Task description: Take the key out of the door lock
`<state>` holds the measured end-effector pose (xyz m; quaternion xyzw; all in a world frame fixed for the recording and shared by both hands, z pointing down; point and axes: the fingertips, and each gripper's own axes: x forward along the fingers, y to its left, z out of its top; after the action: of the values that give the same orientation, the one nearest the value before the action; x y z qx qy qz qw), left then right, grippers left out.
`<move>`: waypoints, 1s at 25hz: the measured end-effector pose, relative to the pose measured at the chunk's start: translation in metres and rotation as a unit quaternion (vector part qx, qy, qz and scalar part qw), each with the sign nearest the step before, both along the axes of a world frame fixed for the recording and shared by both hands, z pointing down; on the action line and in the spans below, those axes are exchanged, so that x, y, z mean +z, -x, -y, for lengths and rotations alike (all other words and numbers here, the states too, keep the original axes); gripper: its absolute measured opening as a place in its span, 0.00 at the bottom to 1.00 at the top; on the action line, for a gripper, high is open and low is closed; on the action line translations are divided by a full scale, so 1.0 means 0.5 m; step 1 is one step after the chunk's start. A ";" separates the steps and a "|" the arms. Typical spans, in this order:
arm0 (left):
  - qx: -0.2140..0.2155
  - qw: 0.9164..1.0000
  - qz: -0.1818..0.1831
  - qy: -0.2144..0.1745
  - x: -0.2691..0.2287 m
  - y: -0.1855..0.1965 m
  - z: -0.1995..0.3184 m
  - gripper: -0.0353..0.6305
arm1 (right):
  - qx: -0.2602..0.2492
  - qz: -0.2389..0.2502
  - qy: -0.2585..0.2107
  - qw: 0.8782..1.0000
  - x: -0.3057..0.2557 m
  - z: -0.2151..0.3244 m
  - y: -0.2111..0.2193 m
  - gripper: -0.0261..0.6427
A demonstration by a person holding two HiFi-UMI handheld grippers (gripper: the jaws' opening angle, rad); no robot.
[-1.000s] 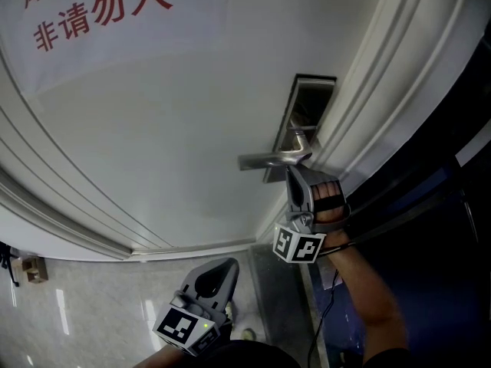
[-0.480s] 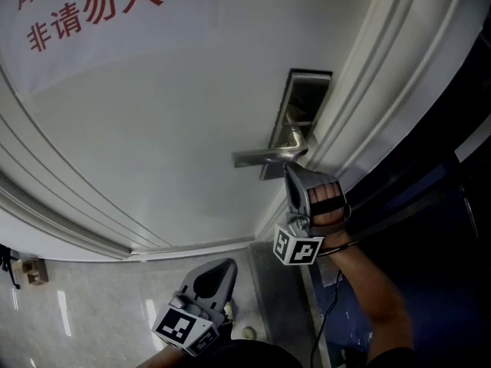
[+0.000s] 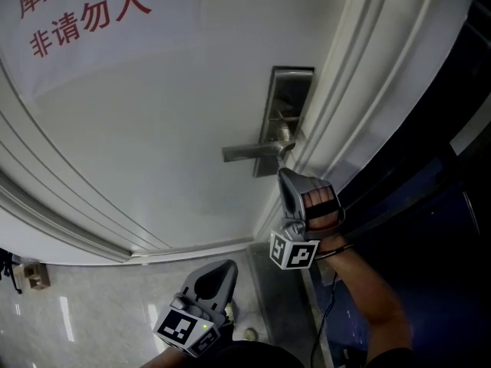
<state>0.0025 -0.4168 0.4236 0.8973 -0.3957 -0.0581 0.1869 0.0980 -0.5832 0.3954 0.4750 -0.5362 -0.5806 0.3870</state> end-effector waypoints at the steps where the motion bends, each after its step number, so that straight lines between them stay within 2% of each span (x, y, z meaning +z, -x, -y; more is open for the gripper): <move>1: 0.001 1.000 -0.002 -0.002 -0.003 -0.003 -0.004 0.06 | 0.001 0.005 0.004 1.000 -0.002 -0.006 -0.004 0.07; 8: 0.013 1.000 0.002 -0.016 -0.021 -0.031 -0.045 0.06 | -0.018 0.042 0.051 0.998 -0.027 -0.121 -0.001 0.07; 11: 0.018 1.000 0.014 -0.014 -0.023 -0.045 -0.073 0.06 | -0.029 0.044 0.055 0.997 -0.049 -0.184 0.008 0.07; 20: 0.026 0.998 0.009 -0.050 -0.082 -0.086 -0.162 0.06 | -0.027 0.037 0.063 0.997 -0.102 -0.300 -0.005 0.07; 25: 0.021 0.998 0.022 -0.063 -0.097 -0.090 -0.202 0.06 | -0.033 0.037 0.067 0.997 -0.118 -0.359 -0.002 0.07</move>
<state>0.0477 -0.3159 0.3753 0.9167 -0.3758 -0.0593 0.1222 0.0990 -0.4038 0.3363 0.4515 -0.6028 -0.5379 0.3787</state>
